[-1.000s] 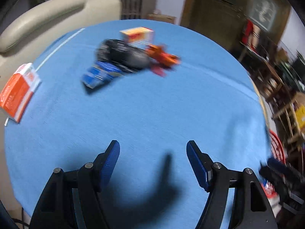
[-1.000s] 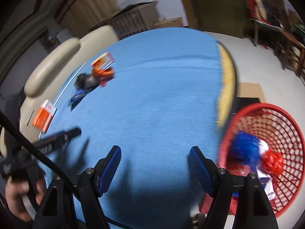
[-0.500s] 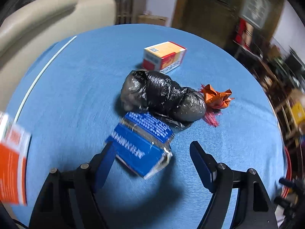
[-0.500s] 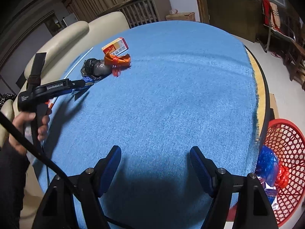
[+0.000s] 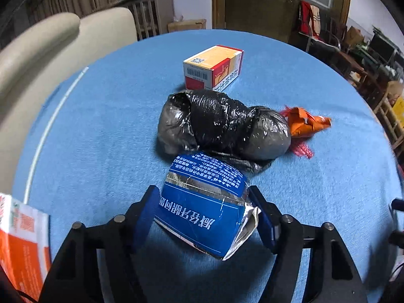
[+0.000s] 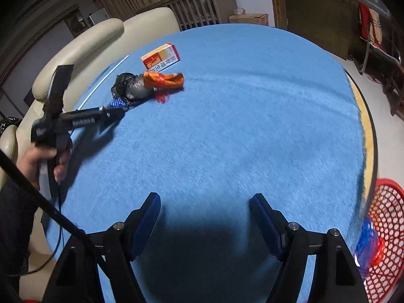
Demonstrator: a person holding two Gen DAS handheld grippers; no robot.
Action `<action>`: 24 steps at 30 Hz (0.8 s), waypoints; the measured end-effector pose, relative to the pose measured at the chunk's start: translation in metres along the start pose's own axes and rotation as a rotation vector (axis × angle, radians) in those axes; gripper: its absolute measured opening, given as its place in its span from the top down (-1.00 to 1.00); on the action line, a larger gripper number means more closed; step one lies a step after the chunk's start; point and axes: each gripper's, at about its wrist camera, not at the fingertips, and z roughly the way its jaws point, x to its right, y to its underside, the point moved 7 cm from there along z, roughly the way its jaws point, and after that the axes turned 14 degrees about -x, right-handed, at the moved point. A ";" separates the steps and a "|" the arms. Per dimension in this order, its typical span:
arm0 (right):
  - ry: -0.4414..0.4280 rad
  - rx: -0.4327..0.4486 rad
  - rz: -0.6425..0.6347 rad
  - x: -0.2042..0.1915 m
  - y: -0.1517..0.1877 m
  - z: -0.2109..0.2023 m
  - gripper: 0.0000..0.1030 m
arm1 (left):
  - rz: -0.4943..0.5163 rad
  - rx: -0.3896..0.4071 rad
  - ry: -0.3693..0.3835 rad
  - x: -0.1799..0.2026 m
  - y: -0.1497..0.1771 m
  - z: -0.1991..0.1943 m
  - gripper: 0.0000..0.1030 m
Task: Collect trash
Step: 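Grasp the torn blue cardboard box with the left gripper, then grasp the black plastic bag with the right gripper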
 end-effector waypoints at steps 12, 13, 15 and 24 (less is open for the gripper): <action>-0.043 0.125 -0.229 -0.093 -0.112 0.001 -0.50 | -0.231 0.049 0.007 -0.033 0.073 -0.040 -0.37; -0.048 0.128 -0.257 -0.102 -0.122 0.005 -0.50 | -0.244 0.049 0.001 -0.034 0.079 -0.043 -0.37; -0.043 0.131 -0.307 -0.120 -0.146 0.018 -0.50 | -0.267 0.051 0.001 -0.034 0.086 -0.047 -0.37; 0.098 -0.053 -0.357 -0.144 -0.191 0.105 0.17 | -0.351 0.050 0.033 -0.032 0.123 -0.064 -0.37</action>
